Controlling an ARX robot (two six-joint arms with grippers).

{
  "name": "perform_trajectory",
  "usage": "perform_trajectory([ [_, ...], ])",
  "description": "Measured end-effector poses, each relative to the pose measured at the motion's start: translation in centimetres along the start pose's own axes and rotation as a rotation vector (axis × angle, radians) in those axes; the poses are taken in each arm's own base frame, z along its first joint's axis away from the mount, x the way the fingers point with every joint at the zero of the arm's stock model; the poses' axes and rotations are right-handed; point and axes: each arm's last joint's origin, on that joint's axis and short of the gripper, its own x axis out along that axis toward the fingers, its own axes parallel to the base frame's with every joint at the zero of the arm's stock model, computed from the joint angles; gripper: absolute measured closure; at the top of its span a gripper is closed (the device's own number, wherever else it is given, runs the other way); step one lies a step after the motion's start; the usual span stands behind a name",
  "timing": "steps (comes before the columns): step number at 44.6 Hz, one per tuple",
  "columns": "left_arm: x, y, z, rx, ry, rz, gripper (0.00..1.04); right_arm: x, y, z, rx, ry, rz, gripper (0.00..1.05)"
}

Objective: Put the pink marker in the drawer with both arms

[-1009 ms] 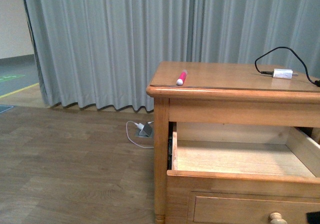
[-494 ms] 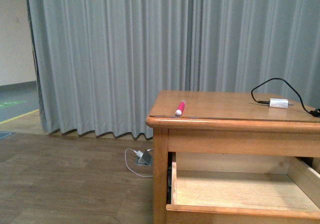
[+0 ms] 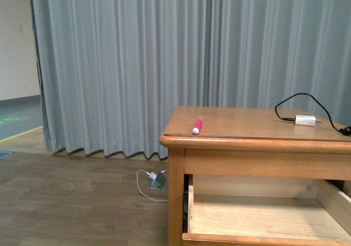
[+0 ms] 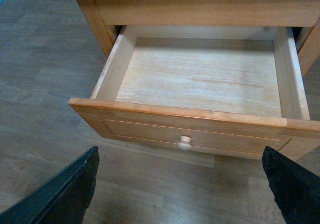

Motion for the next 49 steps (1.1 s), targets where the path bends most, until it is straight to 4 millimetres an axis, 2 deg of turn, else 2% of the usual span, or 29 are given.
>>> perform_trajectory([
  [5,2.4,-0.8,3.6,0.009,-0.052,-0.017,0.06,0.0,0.0,0.0,0.000,0.000,0.000,0.08],
  [11,6.4,-1.3,7.8,0.043,-0.102,-0.022,0.06,0.0,0.0,0.0,0.000,0.000,0.000,0.08],
  [14,9.5,-1.8,9.9,0.065,-0.100,-0.025,0.06,0.0,0.0,0.0,0.000,0.000,0.000,0.08],
  [18,12.6,-2.5,11.3,0.089,-0.085,-0.020,0.06,0.0,0.0,0.0,0.000,0.000,0.000,0.08],
  [21,16.7,-3.6,12.4,0.115,-0.053,-0.023,0.06,0.0,0.0,0.0,0.000,0.000,0.000,0.08],
  [27,23.6,-6.6,13.4,0.146,0.029,-0.053,0.06,0.0,0.0,0.0,0.000,0.000,0.000,0.08],
  [31,27.3,-9.1,14.1,0.146,0.060,-0.100,0.06,0.0,0.0,0.0,0.000,0.000,0.000,0.08],
  [35,29.9,-11.5,14.8,0.138,0.070,-0.147,0.06,0.0,0.0,0.0,0.000,0.000,0.000,0.08],
  [40,32.2,-14.0,14.8,0.146,0.090,-0.167,0.06,0.0,0.0,0.0,0.000,0.000,0.000,0.08],
  [49,35.2,-17.6,13.1,0.173,0.141,-0.195,0.06,0.0,0.0,0.0,0.000,0.000,0.000,0.08],
])
